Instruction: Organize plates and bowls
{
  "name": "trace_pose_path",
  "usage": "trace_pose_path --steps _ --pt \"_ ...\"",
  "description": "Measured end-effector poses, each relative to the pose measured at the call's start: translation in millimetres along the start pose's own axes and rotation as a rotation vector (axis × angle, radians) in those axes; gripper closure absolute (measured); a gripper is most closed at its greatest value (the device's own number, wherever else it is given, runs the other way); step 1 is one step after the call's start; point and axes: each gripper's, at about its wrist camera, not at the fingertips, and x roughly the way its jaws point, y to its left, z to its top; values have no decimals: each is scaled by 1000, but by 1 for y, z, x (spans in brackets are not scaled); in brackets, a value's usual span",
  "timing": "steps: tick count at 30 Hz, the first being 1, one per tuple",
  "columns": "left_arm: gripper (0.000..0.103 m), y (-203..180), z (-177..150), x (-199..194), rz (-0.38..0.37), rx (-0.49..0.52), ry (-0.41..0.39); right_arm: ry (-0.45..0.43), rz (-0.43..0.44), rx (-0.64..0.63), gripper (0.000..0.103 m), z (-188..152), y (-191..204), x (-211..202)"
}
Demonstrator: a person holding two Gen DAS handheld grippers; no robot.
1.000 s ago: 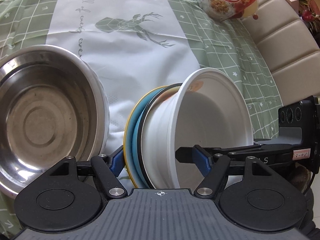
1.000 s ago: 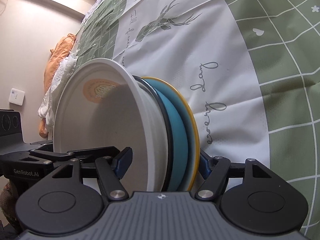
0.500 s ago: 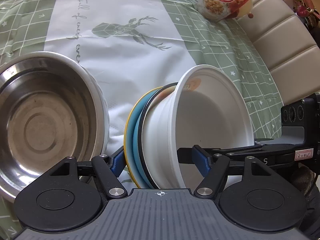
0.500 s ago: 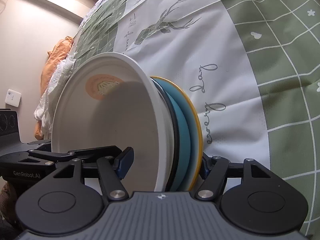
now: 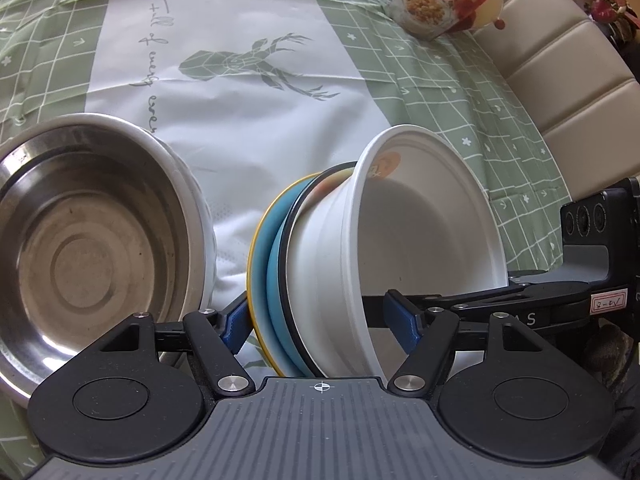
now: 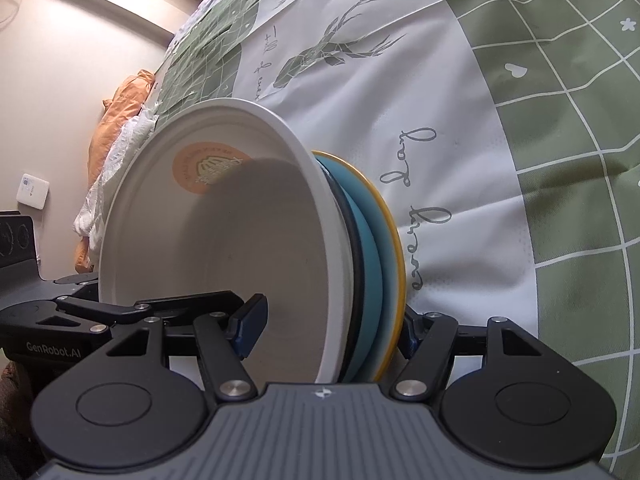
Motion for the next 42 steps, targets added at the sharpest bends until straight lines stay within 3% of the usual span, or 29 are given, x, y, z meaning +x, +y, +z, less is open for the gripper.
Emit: trace_pose_path --steps 9,21,42 --pt "29 23 10 4 -79 -122 53 36 -54 21 37 3 7 1" --pt "31 14 10 5 -45 -94 76 65 -8 90 40 -1 0 -1" --pt "32 17 10 -2 -52 -92 75 69 -92 96 42 5 23 -1"
